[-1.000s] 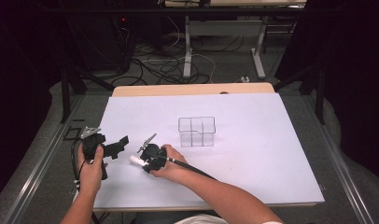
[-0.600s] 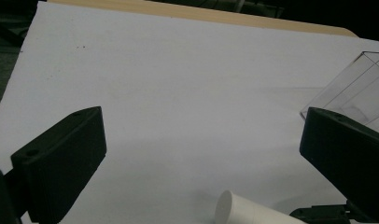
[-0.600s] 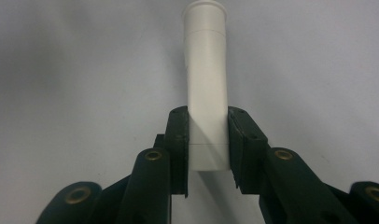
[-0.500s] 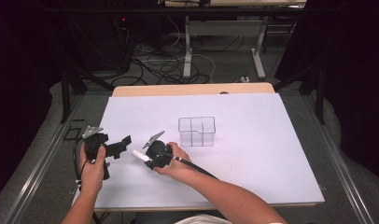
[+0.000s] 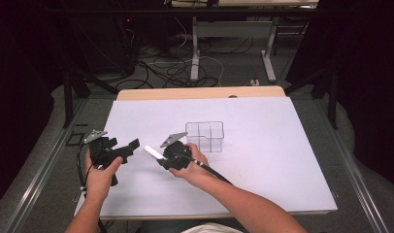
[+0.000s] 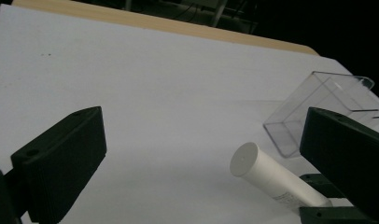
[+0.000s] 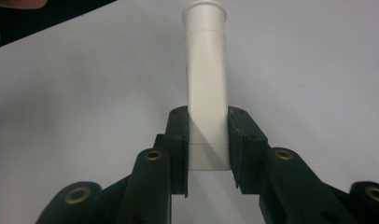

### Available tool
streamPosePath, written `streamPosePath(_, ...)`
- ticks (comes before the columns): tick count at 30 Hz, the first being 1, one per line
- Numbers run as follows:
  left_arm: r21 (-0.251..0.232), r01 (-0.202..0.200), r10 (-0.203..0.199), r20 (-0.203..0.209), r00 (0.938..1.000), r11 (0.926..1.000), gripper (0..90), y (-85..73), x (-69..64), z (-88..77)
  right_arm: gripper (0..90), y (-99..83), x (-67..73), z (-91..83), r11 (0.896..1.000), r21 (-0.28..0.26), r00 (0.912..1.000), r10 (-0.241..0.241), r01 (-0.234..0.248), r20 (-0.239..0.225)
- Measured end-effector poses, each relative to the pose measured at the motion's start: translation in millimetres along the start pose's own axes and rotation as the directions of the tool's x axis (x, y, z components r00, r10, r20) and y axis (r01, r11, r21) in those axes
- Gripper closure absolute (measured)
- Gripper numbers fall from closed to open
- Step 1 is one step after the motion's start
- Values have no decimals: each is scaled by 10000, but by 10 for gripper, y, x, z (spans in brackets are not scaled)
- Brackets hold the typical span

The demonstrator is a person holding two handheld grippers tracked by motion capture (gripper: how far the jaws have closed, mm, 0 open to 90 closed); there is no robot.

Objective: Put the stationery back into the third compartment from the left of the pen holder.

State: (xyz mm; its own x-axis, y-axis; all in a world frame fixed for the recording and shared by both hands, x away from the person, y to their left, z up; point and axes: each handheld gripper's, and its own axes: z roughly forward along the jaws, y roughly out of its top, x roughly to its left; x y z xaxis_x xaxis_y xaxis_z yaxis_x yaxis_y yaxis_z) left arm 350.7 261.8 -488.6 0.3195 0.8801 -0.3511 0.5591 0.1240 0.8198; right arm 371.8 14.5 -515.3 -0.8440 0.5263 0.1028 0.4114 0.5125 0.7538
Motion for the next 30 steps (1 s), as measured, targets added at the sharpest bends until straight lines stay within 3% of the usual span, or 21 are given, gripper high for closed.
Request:
streamPosePath(8, -1, -223, 223, 195, 9996, 9998, 4, 15, -81, -10, 712, -56, -152, -269, 9975, -659, 9988, 276, -248, 409)
streamPosePath(13, 43, -358, 356, 419, 9985, 9993, 8, 33, -162, -7, 712, -95, -253, -447, 9901, -1380, 9973, 364, -274, 631)
streamPosePath(18, 125, -630, 623, 497, 9968, 9979, 43, 58, -278, 29, 712, -140, -342, -635, 9823, -1863, 9940, 371, -175, 1024)
streamPosePath(25, 104, -446, 436, 821, 9957, 9989, 116, 106, -454, 122, 712, -212, -467, -842, 9749, -2220, 9878, 520, -183, 1469)
streamPosePath(27, -12, -574, 573, 789, 9952, 9983, 166, 126, -524, 140, 712, -234, -491, -897, 9723, -2335, 9857, 511, -124, 1604)
streamPosePath(30, -118, -584, 593, 1022, 9930, 9982, 173, 160, -636, 178, 712, -278, -515, -972, 9693, -2455, 9821, 569, -113, 1798)
